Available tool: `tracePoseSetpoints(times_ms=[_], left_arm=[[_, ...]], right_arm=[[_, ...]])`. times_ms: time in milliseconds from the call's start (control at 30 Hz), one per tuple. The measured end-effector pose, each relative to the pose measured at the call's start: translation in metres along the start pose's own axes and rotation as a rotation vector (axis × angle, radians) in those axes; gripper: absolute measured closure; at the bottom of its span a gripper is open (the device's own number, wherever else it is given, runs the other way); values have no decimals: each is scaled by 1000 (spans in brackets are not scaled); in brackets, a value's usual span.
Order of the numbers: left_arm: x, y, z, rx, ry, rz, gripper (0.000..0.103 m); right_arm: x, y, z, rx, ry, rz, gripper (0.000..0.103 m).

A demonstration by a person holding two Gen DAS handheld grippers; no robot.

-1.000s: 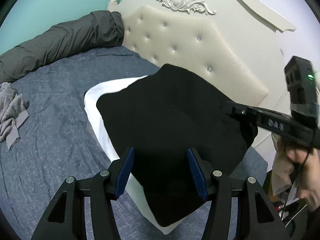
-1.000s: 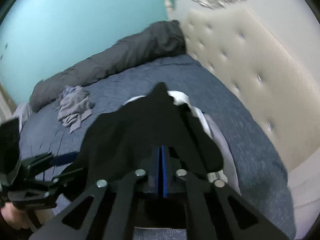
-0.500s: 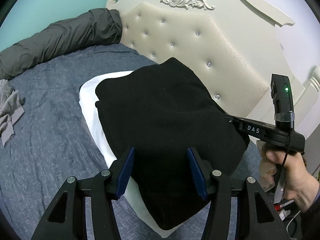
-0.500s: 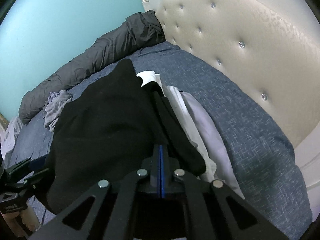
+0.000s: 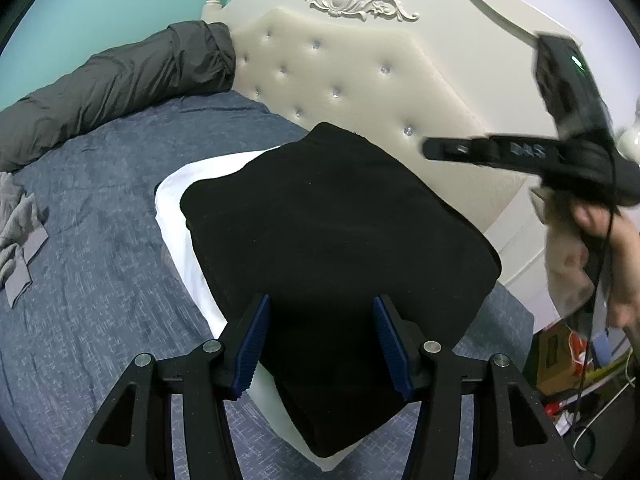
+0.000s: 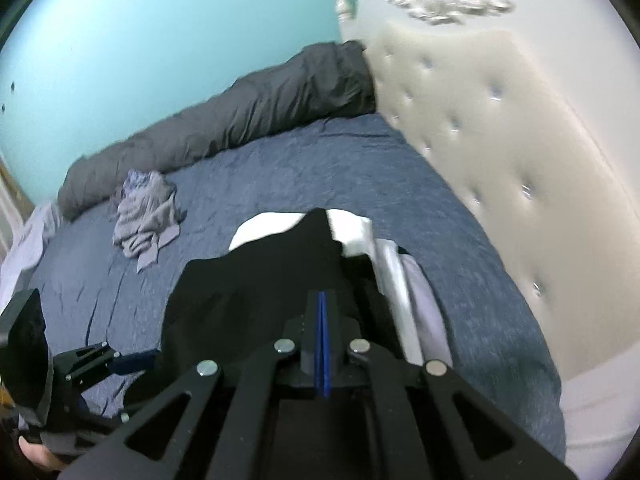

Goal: Fold clothes

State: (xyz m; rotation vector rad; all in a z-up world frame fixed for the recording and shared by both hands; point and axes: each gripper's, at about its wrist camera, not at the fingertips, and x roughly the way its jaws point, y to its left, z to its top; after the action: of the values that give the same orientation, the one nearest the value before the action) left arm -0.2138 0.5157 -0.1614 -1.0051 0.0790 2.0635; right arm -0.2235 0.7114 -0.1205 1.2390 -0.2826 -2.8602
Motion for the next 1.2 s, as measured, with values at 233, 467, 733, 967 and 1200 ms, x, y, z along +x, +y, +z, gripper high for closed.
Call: tracePoseSetpoints(times_ms=[233,467,733,967,1200], left_arm=[[3,17,14,-9,-14,33,46],[25,32,6,-45,9,30,48],[37,28,9,-25,50,33,52],[23,18,12,11,36,41,55],[8,6,8,32,20,37,55]], right_arm=[[38,6,21,-31,95,-21,103],[77,-5,16,-26,194,-69,103],[96,-29,3,58,236,-145,103],[39,-25,6,72,62,-96,103],[-9,3,-28,10,6,0,103]])
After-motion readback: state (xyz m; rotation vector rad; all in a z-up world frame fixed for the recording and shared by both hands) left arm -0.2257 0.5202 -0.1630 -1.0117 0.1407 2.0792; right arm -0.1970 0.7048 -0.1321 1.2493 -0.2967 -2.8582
